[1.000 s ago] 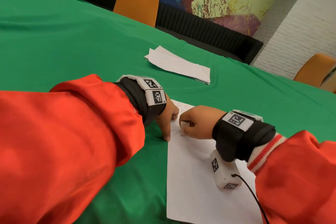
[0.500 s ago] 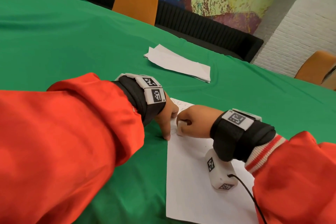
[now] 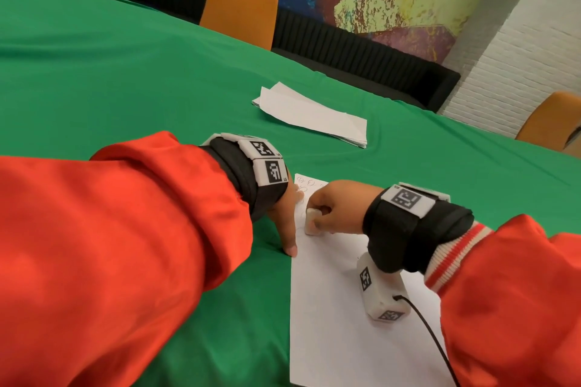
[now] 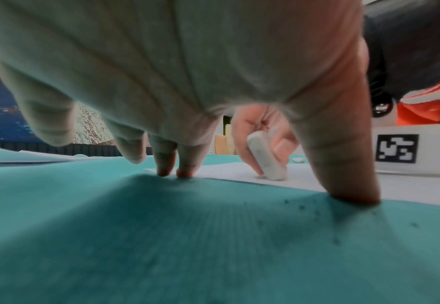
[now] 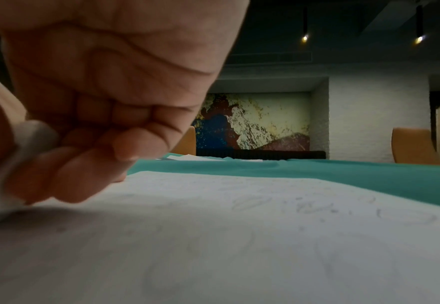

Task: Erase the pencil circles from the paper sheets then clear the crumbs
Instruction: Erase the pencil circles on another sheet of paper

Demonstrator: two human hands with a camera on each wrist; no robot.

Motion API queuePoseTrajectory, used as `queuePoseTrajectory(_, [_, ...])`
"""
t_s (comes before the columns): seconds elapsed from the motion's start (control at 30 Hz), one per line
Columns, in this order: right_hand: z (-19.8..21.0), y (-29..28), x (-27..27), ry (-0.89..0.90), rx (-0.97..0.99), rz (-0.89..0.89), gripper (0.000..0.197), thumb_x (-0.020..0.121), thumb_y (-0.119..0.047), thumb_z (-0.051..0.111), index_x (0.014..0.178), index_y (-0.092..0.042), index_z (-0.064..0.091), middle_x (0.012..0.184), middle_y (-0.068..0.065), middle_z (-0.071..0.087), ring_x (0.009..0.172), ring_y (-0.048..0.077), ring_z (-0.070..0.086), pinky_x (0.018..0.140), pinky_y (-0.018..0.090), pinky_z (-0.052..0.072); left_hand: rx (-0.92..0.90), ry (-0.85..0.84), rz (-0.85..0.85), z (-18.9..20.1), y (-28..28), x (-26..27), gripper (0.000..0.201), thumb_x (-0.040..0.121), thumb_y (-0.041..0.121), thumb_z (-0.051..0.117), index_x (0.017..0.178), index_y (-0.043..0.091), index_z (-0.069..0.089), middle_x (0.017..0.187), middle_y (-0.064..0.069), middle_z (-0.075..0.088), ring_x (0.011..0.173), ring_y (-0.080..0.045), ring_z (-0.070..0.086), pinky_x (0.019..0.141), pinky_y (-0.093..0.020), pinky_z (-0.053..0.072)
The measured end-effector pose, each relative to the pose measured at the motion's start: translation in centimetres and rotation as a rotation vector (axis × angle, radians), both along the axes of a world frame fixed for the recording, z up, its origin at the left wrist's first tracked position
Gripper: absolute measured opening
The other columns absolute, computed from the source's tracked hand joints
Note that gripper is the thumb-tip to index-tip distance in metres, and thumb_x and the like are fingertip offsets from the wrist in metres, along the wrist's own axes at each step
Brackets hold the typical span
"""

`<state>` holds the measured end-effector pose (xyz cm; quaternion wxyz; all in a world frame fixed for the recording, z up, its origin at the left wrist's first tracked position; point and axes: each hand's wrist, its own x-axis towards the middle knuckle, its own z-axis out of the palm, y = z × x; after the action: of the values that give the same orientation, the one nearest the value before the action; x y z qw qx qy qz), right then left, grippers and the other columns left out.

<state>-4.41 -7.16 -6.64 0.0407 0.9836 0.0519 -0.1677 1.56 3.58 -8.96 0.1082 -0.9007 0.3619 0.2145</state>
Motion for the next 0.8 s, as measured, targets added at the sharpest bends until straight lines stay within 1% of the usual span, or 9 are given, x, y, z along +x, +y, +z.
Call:
queuePoseTrajectory(0.1, [0.0, -0.2, 0.7, -0.045, -0.046, -0.001, 0.018, 0.09, -0.025, 0.051, 0.096, -0.015, 0.063, 0.085, 0.0, 0.058, 0.079, 0.018, 0.05, 0.068, 0.025, 0.04, -0.023, 0.015, 0.004, -0.1, -0.1, 0.0, 0.102, 0.078, 0.059, 0.065, 0.152, 0.014, 0.011, 0.157, -0.001, 0.018, 0.144, -0.017, 0.018, 0.115, -0.031, 0.018])
queuePoseTrajectory(0.27, [0.0, 0.4, 0.1, 0.098, 0.044, 0.053, 0.007, 0.087, -0.025, 0.055, 0.081, -0.023, 0.059, 0.071, -0.006, 0.058, 0.068, 0.013, 0.054, 0.066, 0.024, 0.045, 0.006, -0.035, -0.007, -0.1, -0.2, 0.0, 0.105, 0.078, 0.061, 0.064, 0.152, 0.013, 0.008, 0.158, -0.005, 0.013, 0.145, -0.02, 0.013, 0.114, -0.033, 0.015])
queuePoseTrajectory(0.37, [0.1, 0.2, 0.8, 0.023, -0.032, 0.063, 0.014, 0.089, -0.027, 0.053, 0.076, -0.022, 0.054, 0.069, -0.006, 0.052, 0.069, 0.015, 0.05, 0.059, 0.023, 0.039, 0.0, -0.002, 0.009, -0.1, -0.2, 0.1, 0.104, 0.076, 0.061, 0.066, 0.152, 0.014, 0.012, 0.157, -0.005, 0.017, 0.144, -0.02, 0.018, 0.116, -0.035, 0.019])
queuePoseTrajectory(0.47, [0.0, -0.1, 1.1, -0.029, -0.048, 0.063, 0.025, 0.09, -0.025, 0.05, 0.065, -0.024, 0.047, 0.065, -0.007, 0.046, 0.065, 0.015, 0.045, 0.054, 0.021, 0.034, -0.02, 0.012, 0.013, -0.1, -0.1, 0.1, 0.105, 0.077, 0.059, 0.066, 0.152, 0.014, 0.009, 0.158, -0.003, 0.014, 0.144, -0.019, 0.016, 0.115, -0.032, 0.017])
queuePoseTrajectory(0.53, [-0.1, 0.0, 0.8, 0.023, 0.016, 0.063, 0.019, 0.088, -0.023, 0.053, 0.069, -0.023, 0.054, 0.066, -0.007, 0.053, 0.066, 0.014, 0.05, 0.058, 0.02, 0.039, -0.04, 0.005, 0.008, -0.1, -0.2, 0.0, 0.099, 0.077, 0.058, 0.067, 0.15, 0.013, 0.019, 0.155, -0.005, 0.025, 0.142, -0.02, 0.024, 0.113, -0.033, 0.023])
queuePoseTrajectory(0.6, [-0.1, 0.1, 0.4, 0.075, 0.072, 0.055, 0.01, 0.087, -0.023, 0.055, 0.084, -0.021, 0.064, 0.072, -0.007, 0.063, 0.068, 0.011, 0.057, 0.066, 0.02, 0.045, -0.051, 0.013, 0.005, 0.0, -0.2, -0.2, 0.09, 0.076, 0.058, 0.068, 0.146, 0.014, 0.031, 0.15, -0.005, 0.036, 0.137, -0.022, 0.034, 0.11, -0.034, 0.029])
queuePoseTrajectory(0.67, [-0.2, -0.1, 0.7, 0.067, 0.096, 0.031, 0.012, 0.087, -0.023, 0.055, 0.089, -0.021, 0.067, 0.075, -0.008, 0.067, 0.07, 0.009, 0.06, 0.072, 0.022, 0.048, -0.063, 0.033, 0.01, 0.1, -0.2, -0.3, 0.088, 0.076, 0.057, 0.069, 0.145, 0.016, 0.033, 0.149, -0.004, 0.038, 0.136, -0.021, 0.036, 0.11, -0.033, 0.031])
queuePoseTrajectory(0.73, [-0.3, -0.4, 1.2, 0.019, 0.108, 0.006, 0.013, 0.087, -0.022, 0.056, 0.076, -0.024, 0.063, 0.07, -0.01, 0.065, 0.063, 0.005, 0.057, 0.067, 0.02, 0.046, -0.097, 0.055, 0.004, 0.3, 0.1, -0.5, 0.088, 0.078, 0.053, 0.069, 0.148, 0.019, 0.028, 0.151, -0.002, 0.034, 0.137, -0.019, 0.033, 0.108, -0.028, 0.027])
queuePoseTrajectory(0.8, [-0.5, -0.4, 1.4, 0.003, 0.121, 0.001, 0.015, 0.085, -0.021, 0.057, 0.071, -0.025, 0.061, 0.064, -0.011, 0.063, 0.057, 0.003, 0.054, 0.063, 0.018, 0.044, -0.144, 0.08, -0.028, 0.8, 0.2, -0.9, 0.081, 0.084, 0.043, 0.068, 0.149, 0.026, 0.023, 0.153, 0.002, 0.029, 0.139, -0.017, 0.028, 0.097, -0.017, 0.021])
